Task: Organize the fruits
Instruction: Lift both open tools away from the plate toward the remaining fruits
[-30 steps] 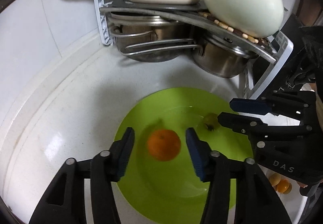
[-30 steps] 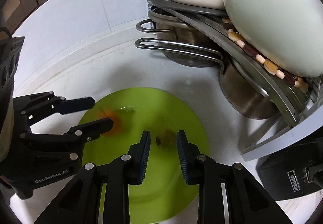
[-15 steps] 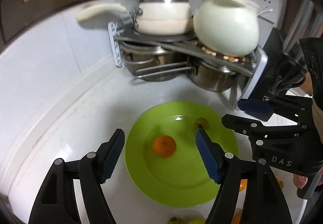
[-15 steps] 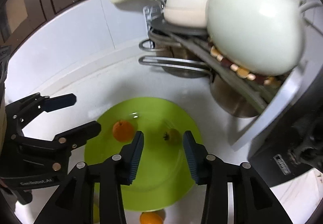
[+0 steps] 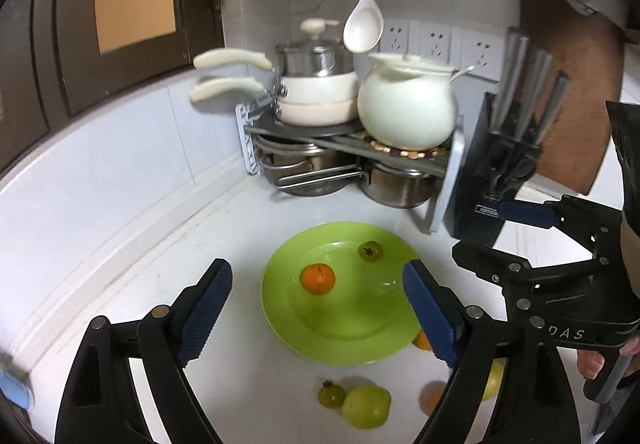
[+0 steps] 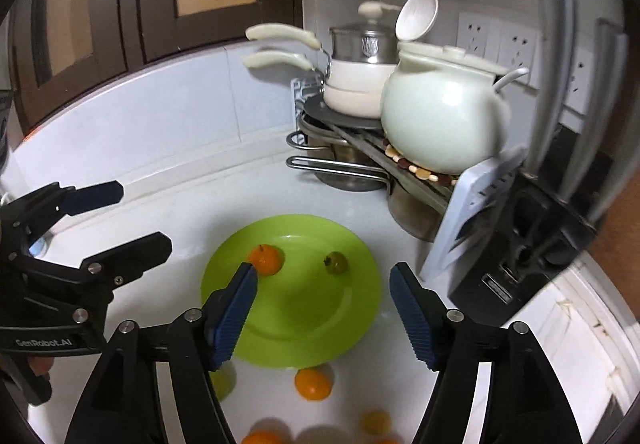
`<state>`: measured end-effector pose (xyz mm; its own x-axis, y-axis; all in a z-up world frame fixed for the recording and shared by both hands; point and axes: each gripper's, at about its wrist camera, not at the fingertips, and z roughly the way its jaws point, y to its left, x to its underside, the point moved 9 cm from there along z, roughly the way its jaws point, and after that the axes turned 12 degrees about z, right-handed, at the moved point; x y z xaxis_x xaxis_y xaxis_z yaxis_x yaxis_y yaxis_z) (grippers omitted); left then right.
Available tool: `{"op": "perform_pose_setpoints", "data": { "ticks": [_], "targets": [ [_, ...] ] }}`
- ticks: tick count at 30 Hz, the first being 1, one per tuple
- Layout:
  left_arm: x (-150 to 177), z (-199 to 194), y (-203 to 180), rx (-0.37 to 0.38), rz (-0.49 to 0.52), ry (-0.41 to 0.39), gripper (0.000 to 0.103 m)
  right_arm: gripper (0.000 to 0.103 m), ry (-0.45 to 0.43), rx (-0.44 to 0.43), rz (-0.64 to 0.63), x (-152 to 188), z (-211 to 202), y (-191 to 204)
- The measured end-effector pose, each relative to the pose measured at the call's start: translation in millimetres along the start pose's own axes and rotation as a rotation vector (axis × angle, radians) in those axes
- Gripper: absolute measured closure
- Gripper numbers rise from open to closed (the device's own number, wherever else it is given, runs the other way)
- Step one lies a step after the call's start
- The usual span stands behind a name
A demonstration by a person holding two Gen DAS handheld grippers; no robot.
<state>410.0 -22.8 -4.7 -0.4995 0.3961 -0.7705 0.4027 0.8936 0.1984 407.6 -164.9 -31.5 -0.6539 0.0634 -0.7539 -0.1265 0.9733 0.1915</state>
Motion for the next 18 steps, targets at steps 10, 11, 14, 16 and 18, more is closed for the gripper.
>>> {"op": "perform_pose_setpoints", "data": {
  "ticks": [10,11,14,16,18],
  "targets": [
    [19,-52,-6,-0.043,0.013,-0.069,0.007,0.021,-0.092,0.019,0.032,16,-51,8],
    [23,-57,-7,-0.053,0.018,-0.073,0.007,0.021,-0.099,0.025,0.034,18,-55,8],
    [32,-66,-7,-0.070,0.023,-0.084,0.006,0.019,-0.114,0.044,0.039,28,-66,8],
    [38,-72,-9,-0.072,0.025,-0.095,0.005,0.019,-0.126,0.061,0.039,34,-71,8],
    [44,-77,-11,-0.076,0.035,-0.103,0.005,0.019,-0.133,0.076,0.035,43,-77,8]
  ]
}}
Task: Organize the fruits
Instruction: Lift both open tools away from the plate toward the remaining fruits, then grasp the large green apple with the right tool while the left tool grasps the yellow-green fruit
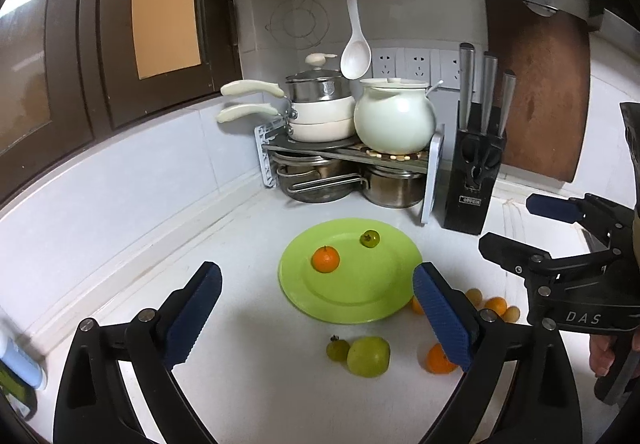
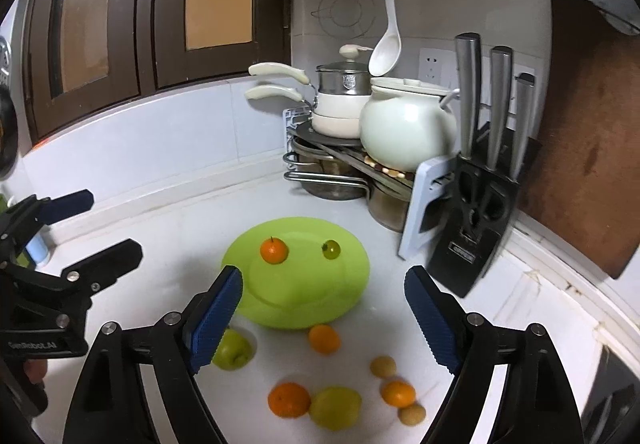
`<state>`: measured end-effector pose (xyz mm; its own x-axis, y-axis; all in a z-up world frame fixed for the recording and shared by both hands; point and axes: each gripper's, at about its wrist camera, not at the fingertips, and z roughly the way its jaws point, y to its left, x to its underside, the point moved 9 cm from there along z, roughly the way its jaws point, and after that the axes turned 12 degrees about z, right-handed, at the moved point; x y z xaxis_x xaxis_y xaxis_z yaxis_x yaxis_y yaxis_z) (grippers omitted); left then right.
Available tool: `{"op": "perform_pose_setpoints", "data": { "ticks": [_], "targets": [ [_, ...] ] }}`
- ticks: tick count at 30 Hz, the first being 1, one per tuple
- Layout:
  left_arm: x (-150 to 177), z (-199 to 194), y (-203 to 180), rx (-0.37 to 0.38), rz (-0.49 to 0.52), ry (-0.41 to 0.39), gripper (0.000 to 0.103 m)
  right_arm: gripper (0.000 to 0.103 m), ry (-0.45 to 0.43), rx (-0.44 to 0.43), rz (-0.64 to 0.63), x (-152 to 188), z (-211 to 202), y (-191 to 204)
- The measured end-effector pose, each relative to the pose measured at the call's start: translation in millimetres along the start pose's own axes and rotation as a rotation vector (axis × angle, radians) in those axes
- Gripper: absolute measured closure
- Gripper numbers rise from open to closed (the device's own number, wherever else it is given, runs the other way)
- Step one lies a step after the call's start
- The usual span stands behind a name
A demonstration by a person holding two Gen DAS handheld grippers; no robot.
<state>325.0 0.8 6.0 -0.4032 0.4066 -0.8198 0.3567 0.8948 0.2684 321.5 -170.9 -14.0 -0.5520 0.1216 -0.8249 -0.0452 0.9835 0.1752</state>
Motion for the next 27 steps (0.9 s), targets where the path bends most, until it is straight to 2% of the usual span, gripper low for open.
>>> {"op": "perform_pose_setpoints", "data": {
  "ticks": [10,20,27],
  "targets": [
    [27,-14,-19,0.010,0.017,-0.039,0.005,0.019,-0.003,0.052,0.026,33,-19,-12],
    [53,-20,-35,-0.009,0.059,-0.063,0.005,0.019,0.022,0.057,0.062,64,-28,-18],
    [71,-8,-53,0.007,0.120,-0.028,0.005,0.019,0.066,0.048,0.115,84,-19,-27]
  ]
}}
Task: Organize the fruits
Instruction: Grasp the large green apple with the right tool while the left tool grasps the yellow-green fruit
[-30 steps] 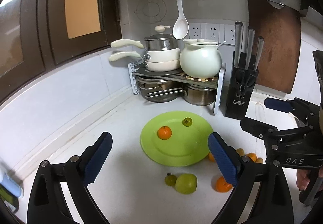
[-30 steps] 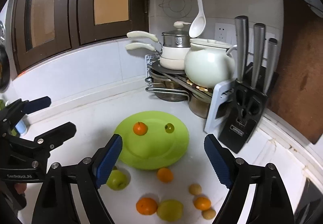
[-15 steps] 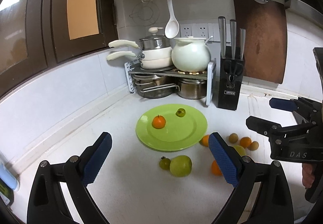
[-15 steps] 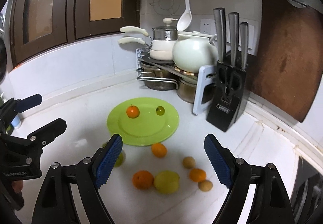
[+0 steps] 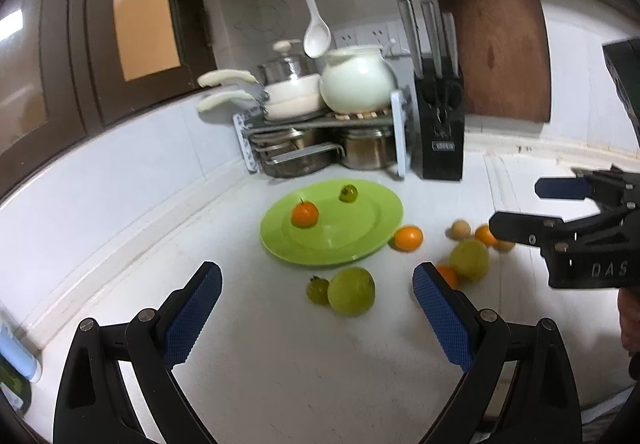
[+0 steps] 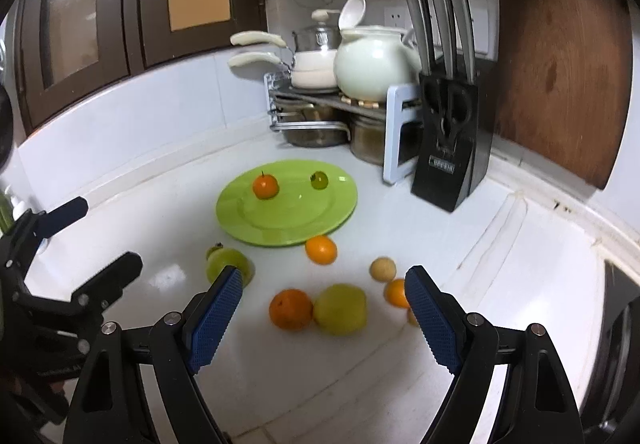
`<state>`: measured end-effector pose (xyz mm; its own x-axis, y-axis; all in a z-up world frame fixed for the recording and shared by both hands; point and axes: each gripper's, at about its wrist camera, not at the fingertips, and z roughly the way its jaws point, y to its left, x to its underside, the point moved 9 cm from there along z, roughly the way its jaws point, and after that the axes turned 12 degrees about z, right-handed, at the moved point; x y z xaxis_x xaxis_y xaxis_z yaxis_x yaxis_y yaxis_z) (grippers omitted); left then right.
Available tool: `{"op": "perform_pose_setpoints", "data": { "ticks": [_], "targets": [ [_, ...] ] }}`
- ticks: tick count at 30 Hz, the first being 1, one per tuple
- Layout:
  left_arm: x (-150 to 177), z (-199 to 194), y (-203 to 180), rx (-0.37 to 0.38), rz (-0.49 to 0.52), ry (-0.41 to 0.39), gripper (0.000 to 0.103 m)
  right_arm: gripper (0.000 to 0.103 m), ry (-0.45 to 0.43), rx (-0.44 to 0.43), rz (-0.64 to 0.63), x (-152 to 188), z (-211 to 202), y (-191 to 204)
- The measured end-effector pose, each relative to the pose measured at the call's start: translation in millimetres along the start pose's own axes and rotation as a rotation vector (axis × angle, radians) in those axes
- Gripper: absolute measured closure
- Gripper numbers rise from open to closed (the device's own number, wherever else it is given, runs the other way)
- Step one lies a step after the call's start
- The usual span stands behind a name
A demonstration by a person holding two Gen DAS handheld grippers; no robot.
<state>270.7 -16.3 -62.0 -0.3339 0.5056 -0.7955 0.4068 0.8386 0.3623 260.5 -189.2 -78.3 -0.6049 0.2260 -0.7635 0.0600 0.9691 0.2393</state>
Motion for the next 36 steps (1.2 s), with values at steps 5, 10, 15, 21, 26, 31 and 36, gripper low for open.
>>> {"op": "perform_pose_setpoints", "data": {
  "ticks": [5,10,15,21,26,31,36],
  "targets": [
    [10,18,-9,0.028,0.012,0.037,0.005,0.019,0.025,0.036,0.029,8,13,-13],
    [15,36,-13,0.048,0.023,0.056,0.007,0.020,0.048,0.055,0.053,13,26,-22],
    [17,54,-15,0.076,0.012,0.074,0.017,0.027,0.079,0.051,0.079,17,40,-25],
    [24,74,-20,0.137,-0.023,0.109,0.028,0.035,0.116,0.040,0.113,21,56,-29],
    [26,87,-23,0.175,-0.054,0.129,0.035,0.042,0.143,0.037,0.129,22,68,-33],
    [27,98,-26,0.195,-0.070,0.145,0.045,0.044,0.169,0.020,0.164,25,78,-34],
    [30,107,-27,0.208,-0.081,0.167,0.048,0.044,0.177,0.017,0.173,24,85,-33]
  ]
}}
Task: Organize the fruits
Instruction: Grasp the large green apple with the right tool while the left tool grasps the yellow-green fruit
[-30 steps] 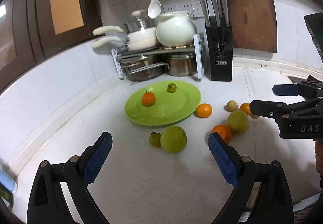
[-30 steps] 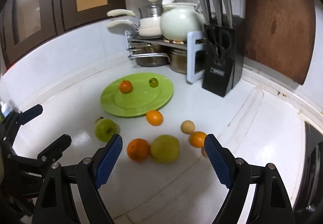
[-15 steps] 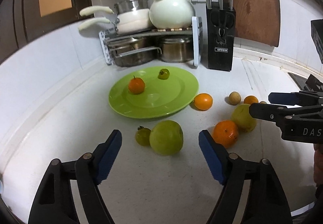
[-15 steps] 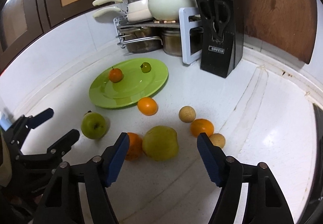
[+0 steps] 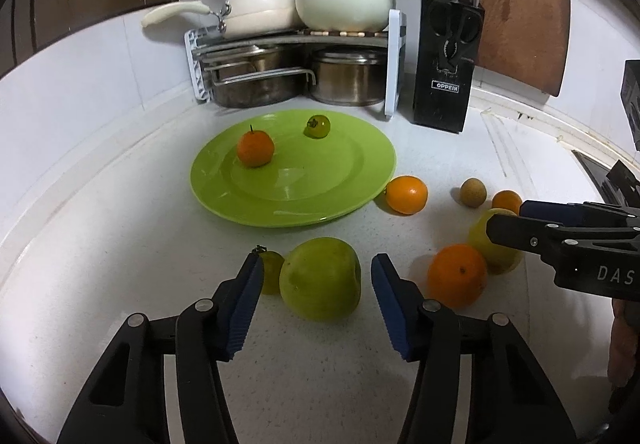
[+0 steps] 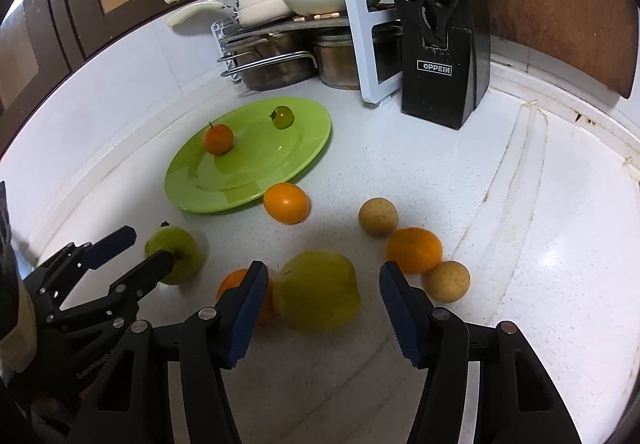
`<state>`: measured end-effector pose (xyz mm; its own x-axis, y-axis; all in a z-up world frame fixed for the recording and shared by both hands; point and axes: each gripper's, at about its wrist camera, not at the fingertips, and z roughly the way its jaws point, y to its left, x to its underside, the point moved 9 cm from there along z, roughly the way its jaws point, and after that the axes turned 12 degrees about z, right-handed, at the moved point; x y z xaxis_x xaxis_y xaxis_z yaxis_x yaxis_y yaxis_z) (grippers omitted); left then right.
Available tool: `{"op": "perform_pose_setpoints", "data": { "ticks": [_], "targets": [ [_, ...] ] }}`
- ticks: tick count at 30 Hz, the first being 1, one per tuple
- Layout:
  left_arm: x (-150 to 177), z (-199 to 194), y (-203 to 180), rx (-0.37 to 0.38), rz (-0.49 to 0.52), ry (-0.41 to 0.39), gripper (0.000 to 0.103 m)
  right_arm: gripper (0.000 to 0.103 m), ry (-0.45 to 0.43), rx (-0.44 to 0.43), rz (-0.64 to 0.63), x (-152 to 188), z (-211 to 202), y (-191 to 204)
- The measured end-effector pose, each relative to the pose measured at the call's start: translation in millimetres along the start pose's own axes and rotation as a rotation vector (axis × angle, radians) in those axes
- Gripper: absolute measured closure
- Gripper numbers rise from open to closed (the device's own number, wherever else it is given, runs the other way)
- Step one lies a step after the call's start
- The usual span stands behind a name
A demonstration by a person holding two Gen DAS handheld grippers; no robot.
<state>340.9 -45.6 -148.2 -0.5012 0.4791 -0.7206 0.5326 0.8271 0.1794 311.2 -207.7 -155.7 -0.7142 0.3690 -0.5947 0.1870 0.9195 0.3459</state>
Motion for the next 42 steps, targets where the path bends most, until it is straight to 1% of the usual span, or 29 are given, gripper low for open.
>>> {"op": "perform_pose_setpoints", "data": {
  "ticks": [2,7,13,17,19,23,29,34,38,40,42],
  "targets": [
    [1,4,1,0.007,-0.013,0.009,0.049,0.047,0.005,-0.006,0.002,-1,2,1],
    [3,9,1,0.015,-0.025,0.028,0.050,0.049,0.018,-0.006,0.004,-1,9,1],
    [5,10,-3,0.031,-0.034,0.044,0.055,0.049,0.033,-0.016,0.008,-1,13,0],
    [3,8,-7,0.022,-0.018,0.037,0.055,0.049,0.040,-0.018,0.001,0,11,-1],
    [2,12,-7,0.010,-0.004,0.047,0.055,0.049,0.045,-0.019,0.005,0,12,-1],
    [-1,17,-4,0.016,-0.016,0.049,0.055,0.050,0.065,-0.016,0.013,1,18,1],
    [-5,24,-8,-0.025,0.046,0.067,0.055,0.049,0.088,-0.031,0.051,1,21,-1],
    [-7,27,-9,-0.041,0.064,0.074,0.054,0.050,0.115,-0.052,0.089,2,23,-3],
    [-8,26,-7,-0.028,0.045,0.075,0.055,0.053,0.100,-0.051,0.072,2,20,-1],
    [-9,23,-6,-0.020,0.034,0.069,0.059,0.054,0.098,-0.049,0.068,2,19,-1],
    [-10,21,-7,-0.003,0.024,0.064,0.060,0.056,0.088,-0.046,0.057,1,16,0]
  ]
}}
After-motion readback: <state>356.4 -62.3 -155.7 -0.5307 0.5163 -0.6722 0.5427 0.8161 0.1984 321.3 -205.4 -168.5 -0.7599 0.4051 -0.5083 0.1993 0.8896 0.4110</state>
